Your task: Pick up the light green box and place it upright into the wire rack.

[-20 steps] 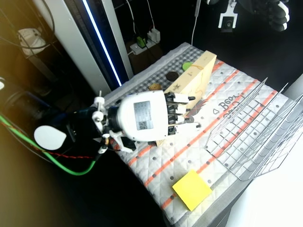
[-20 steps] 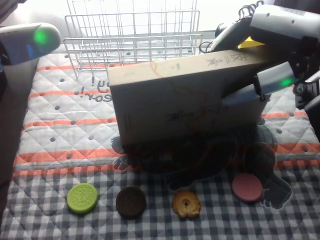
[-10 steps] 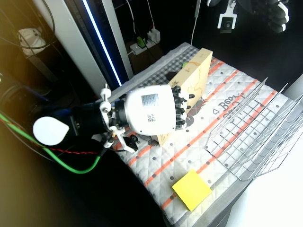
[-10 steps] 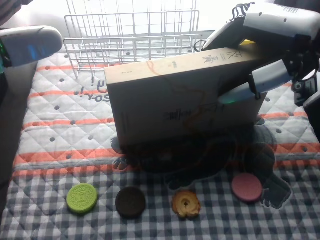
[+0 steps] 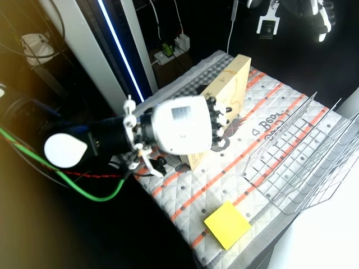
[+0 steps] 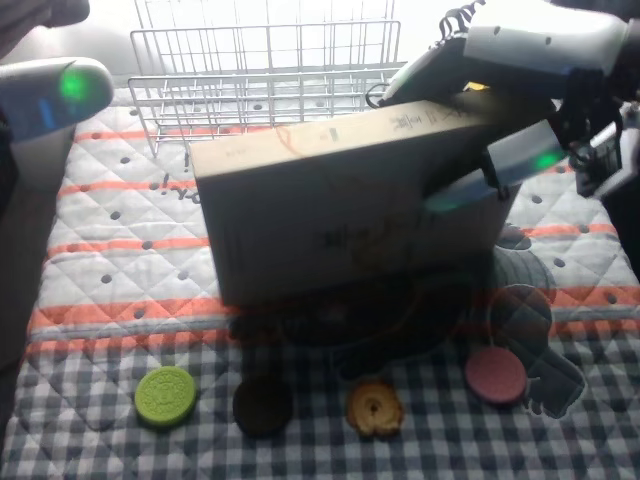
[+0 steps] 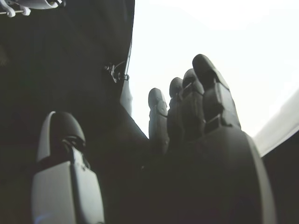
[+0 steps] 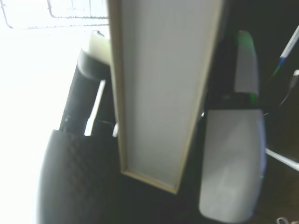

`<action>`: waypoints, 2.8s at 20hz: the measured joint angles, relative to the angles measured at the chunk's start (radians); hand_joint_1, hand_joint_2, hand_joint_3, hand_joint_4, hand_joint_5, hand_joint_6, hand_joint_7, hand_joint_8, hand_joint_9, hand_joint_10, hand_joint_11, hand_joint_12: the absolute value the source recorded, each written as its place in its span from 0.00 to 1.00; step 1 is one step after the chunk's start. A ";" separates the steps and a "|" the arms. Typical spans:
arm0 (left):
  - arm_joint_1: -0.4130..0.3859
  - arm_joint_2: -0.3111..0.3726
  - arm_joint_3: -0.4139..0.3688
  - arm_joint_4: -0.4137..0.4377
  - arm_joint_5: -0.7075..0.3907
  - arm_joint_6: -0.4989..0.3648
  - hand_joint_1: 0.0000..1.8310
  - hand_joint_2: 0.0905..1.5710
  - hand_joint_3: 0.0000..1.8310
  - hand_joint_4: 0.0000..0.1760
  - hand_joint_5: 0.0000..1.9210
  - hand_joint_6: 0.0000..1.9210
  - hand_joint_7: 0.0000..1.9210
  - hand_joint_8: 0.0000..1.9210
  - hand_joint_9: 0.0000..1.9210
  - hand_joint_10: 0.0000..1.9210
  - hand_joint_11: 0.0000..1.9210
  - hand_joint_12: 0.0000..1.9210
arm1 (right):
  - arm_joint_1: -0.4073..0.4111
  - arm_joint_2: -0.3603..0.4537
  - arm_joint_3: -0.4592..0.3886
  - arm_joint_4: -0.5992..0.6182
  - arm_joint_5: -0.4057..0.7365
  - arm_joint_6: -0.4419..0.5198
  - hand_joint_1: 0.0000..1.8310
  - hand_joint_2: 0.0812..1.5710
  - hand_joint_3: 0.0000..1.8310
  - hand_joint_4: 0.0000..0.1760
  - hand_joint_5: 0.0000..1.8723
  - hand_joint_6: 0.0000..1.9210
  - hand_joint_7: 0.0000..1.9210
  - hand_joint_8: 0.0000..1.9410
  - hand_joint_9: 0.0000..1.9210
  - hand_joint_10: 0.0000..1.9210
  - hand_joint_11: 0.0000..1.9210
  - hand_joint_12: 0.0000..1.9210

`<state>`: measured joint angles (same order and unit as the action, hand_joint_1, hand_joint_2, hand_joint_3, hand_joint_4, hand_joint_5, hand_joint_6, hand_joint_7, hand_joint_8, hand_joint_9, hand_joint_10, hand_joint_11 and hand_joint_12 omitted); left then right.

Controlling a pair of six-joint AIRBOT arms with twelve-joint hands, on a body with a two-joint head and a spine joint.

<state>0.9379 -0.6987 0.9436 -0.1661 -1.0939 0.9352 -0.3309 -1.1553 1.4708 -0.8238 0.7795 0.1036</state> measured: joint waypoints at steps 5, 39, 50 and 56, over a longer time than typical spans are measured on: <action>0.158 0.043 -0.054 -0.118 -0.148 -0.005 0.33 0.53 0.00 0.89 0.09 0.00 0.02 0.00 0.00 0.00 0.00 0.06 | 0.127 0.005 0.001 0.018 0.023 -0.024 0.71 0.64 0.00 0.00 0.56 0.35 0.70 0.27 0.88 0.32 0.84 0.66; 0.371 0.057 -0.092 -0.298 -0.378 -0.055 0.32 0.48 0.00 1.00 0.00 0.00 0.00 0.00 0.00 0.00 0.00 0.00 | 0.391 -0.116 0.182 0.004 -0.245 -0.126 0.70 0.69 0.00 0.00 0.48 0.47 0.59 0.48 0.88 0.06 0.79 0.47; 0.371 0.050 -0.082 -0.297 -0.377 -0.068 0.31 0.47 0.00 1.00 0.00 0.00 0.00 0.00 0.00 0.00 0.00 0.00 | 0.382 -0.153 0.194 -0.025 -0.258 -0.127 0.70 0.67 0.00 0.00 0.50 0.46 0.62 0.42 0.87 0.07 0.77 0.52; 0.371 0.047 -0.081 -0.294 -0.375 -0.070 0.31 0.49 0.00 1.00 0.00 0.00 0.00 0.00 0.00 0.00 0.00 0.00 | 0.364 -0.164 0.194 -0.029 -0.262 -0.127 0.70 0.67 0.00 0.00 0.50 0.44 0.63 0.42 0.89 0.07 0.69 0.63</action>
<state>1.3090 -0.6521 0.8623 -0.4606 -1.4689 0.8654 0.0326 -1.3197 1.6650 -0.8532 0.5179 -0.0231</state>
